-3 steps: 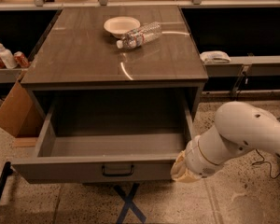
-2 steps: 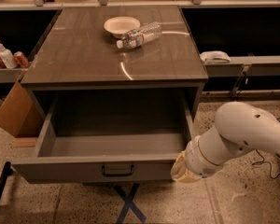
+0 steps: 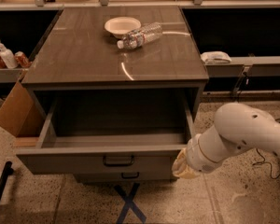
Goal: Close top drawer
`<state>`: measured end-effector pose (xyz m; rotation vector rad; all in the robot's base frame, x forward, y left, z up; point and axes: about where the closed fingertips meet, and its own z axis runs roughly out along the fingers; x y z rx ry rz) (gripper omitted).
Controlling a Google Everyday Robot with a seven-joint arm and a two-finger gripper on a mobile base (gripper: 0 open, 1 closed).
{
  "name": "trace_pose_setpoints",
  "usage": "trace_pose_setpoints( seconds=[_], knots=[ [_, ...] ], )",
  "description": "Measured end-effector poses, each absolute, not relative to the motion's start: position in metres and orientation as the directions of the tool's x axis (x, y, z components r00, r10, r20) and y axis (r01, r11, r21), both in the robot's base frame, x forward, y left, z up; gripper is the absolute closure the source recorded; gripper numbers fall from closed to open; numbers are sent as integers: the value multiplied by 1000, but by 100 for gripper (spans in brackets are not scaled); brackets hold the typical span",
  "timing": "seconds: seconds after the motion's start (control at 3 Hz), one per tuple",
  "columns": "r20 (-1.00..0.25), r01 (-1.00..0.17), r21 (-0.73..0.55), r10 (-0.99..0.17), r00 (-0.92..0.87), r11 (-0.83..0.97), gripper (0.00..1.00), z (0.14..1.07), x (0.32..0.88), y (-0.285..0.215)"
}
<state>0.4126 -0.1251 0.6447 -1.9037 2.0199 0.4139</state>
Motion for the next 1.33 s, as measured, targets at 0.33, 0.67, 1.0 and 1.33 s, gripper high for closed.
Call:
trace_pose_setpoints(
  seconds=[0.33,0.67,1.0,1.33],
  knots=[
    [-435,-994,-73,-900,-42,81,100,632,451,-135],
    [-435,-994,-73,-900,-42,81,100,632,451,-135],
    [-437,-993,-110,-900,3,50,100,614,490,-130],
    [-437,-993,-110,-900,3,50,100,614,490,-130]
  ],
)
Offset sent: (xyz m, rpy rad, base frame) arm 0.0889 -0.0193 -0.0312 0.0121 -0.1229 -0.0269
